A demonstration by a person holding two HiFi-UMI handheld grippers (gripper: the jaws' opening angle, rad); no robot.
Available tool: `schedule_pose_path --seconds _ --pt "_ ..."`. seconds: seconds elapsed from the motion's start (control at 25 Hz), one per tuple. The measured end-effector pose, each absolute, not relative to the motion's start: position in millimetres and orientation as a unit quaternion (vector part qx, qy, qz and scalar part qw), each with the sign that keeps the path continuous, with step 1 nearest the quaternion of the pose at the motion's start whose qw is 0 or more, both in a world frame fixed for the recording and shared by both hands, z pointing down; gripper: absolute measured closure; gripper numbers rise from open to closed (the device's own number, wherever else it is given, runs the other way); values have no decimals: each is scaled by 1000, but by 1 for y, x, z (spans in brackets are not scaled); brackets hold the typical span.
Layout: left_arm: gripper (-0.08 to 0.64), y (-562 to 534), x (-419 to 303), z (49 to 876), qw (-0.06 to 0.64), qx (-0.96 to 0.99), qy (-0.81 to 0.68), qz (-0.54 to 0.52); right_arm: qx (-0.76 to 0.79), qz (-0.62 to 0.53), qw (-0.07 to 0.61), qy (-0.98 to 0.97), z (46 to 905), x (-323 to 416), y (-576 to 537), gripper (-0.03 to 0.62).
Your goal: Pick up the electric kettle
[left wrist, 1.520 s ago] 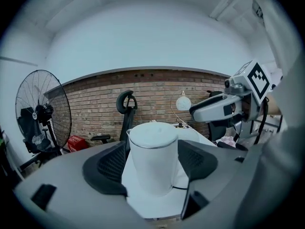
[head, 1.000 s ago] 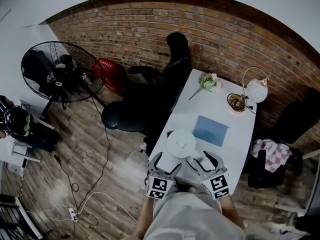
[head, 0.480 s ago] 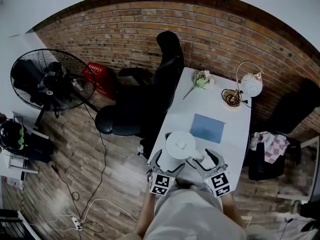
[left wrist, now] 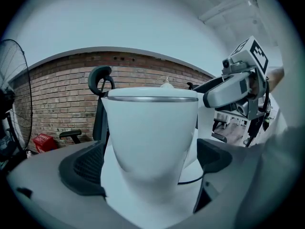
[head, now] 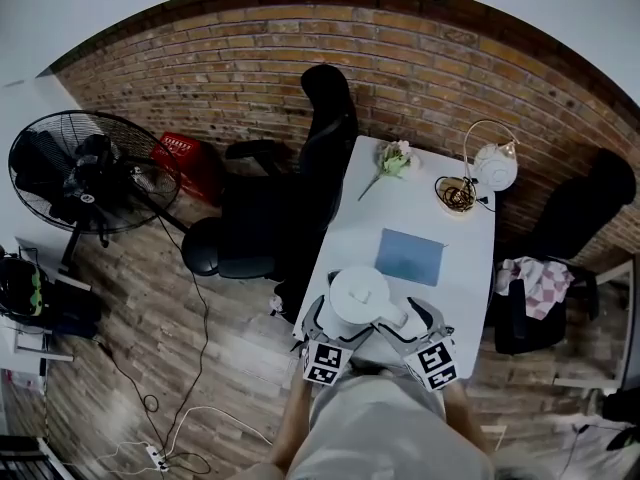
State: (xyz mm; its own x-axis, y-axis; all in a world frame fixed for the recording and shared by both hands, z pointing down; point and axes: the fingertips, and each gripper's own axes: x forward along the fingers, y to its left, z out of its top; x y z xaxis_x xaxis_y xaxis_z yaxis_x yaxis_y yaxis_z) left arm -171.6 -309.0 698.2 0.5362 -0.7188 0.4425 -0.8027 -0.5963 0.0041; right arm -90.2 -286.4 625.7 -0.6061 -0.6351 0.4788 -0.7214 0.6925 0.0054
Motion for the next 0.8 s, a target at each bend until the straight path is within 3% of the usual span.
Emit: schedule_pose_path --seconds 0.72,0.76,0.8 --pt "-15 -322 -158 707 105 880 -424 186 346 90 249 -900 642 -97 -293 259" --pt "-15 -322 -158 707 102 881 -424 184 339 91 249 -903 640 -100 -291 262" --pt "-14 -322 -158 706 98 882 -425 180 333 90 248 -905 639 -102 -290 306"
